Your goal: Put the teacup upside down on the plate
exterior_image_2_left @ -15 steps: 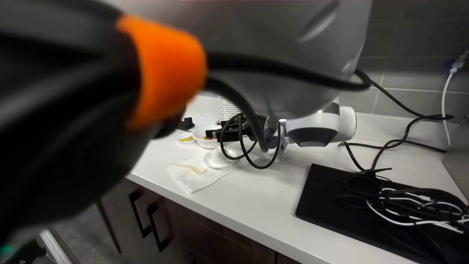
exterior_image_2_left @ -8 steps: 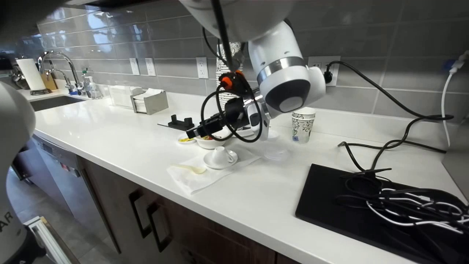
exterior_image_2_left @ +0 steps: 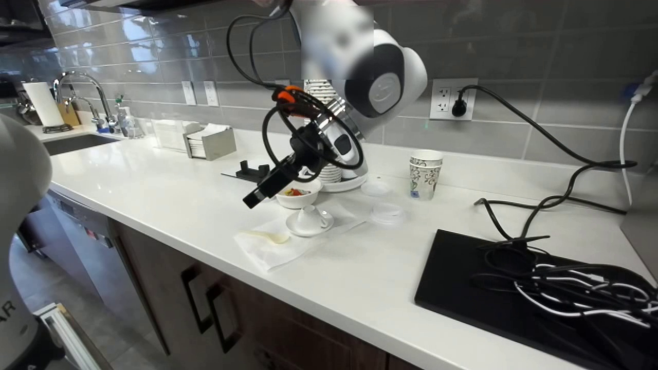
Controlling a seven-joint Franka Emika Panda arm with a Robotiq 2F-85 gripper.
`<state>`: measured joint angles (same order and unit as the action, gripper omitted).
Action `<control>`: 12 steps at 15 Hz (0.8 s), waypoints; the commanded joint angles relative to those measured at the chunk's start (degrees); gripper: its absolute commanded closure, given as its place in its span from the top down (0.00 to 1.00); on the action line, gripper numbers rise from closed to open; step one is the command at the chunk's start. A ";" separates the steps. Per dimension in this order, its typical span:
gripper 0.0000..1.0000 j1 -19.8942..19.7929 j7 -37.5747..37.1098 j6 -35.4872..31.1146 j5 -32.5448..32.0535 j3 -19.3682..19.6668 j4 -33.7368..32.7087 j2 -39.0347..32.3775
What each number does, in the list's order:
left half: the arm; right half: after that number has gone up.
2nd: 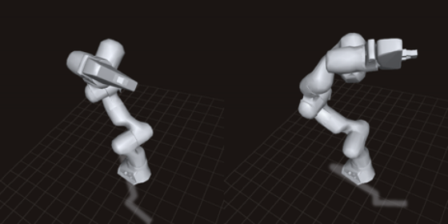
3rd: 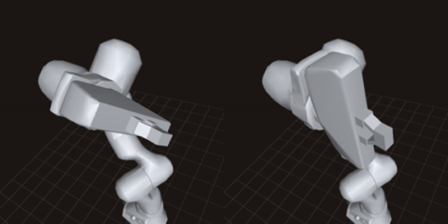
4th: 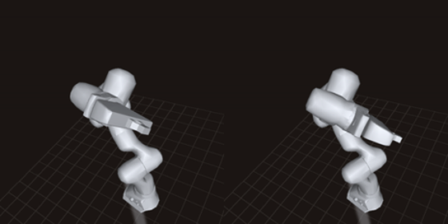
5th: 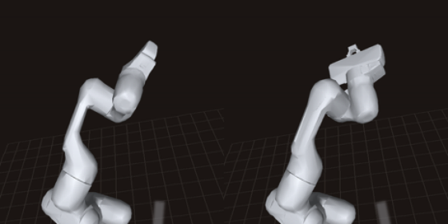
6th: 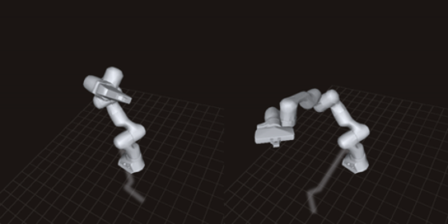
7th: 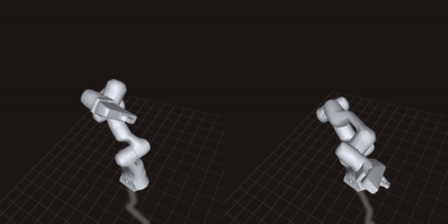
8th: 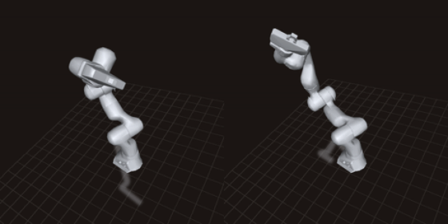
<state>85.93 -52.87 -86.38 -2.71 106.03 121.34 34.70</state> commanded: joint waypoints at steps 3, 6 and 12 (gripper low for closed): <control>0.96 -12.96 13.60 0.48 -5.69 -9.23 8.89 -15.74; 0.95 -13.26 16.04 0.39 -4.13 -8.58 8.50 -17.30; 0.93 -18.84 17.61 0.61 -7.62 -13.28 10.84 -19.05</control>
<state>67.09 -35.26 -85.77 -10.33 92.75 132.18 15.65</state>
